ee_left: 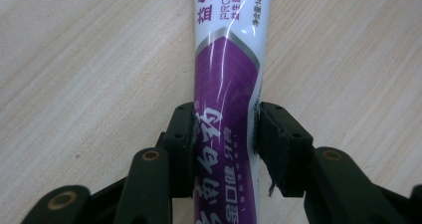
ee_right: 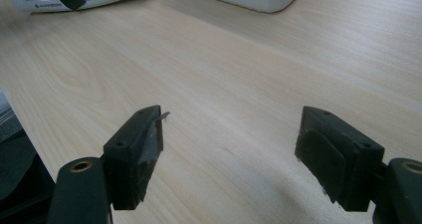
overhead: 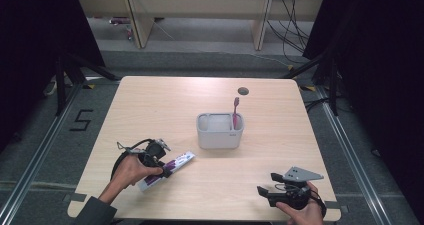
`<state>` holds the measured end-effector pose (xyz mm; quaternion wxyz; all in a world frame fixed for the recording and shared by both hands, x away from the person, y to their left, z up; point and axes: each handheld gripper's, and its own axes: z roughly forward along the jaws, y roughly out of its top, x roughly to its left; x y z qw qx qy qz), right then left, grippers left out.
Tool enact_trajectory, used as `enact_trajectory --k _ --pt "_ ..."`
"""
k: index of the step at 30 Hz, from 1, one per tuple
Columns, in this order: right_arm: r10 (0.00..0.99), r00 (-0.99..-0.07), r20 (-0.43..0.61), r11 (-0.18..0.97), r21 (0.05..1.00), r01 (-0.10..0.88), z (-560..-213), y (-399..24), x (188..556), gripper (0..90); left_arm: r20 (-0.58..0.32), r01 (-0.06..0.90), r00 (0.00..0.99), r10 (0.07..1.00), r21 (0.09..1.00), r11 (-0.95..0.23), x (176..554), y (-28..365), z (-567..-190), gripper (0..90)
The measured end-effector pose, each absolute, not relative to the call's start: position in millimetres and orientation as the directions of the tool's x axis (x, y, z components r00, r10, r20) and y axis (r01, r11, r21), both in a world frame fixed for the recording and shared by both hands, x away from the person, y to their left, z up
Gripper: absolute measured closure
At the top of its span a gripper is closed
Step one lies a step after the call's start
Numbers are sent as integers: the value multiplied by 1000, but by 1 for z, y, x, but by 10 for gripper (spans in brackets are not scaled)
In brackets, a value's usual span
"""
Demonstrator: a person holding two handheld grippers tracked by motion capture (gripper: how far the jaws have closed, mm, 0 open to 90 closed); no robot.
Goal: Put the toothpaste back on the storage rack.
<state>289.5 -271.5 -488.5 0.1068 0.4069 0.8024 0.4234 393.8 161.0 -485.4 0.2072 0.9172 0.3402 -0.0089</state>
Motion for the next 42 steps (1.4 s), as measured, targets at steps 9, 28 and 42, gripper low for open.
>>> enact_trajectory --k 9,28,42 --pt "740 -656 145 323 780 536 -488 -273 291 267 -125 582 807 577 338 -740 389 150 -484 726" --pt "740 -657 144 325 779 536 -488 -273 291 267 -74 558 827 558 238 -795 391 134 -481 741" --pt "741 -656 144 320 783 534 -489 -273 291 267 -53 527 849 526 174 -832 394 126 -479 746"
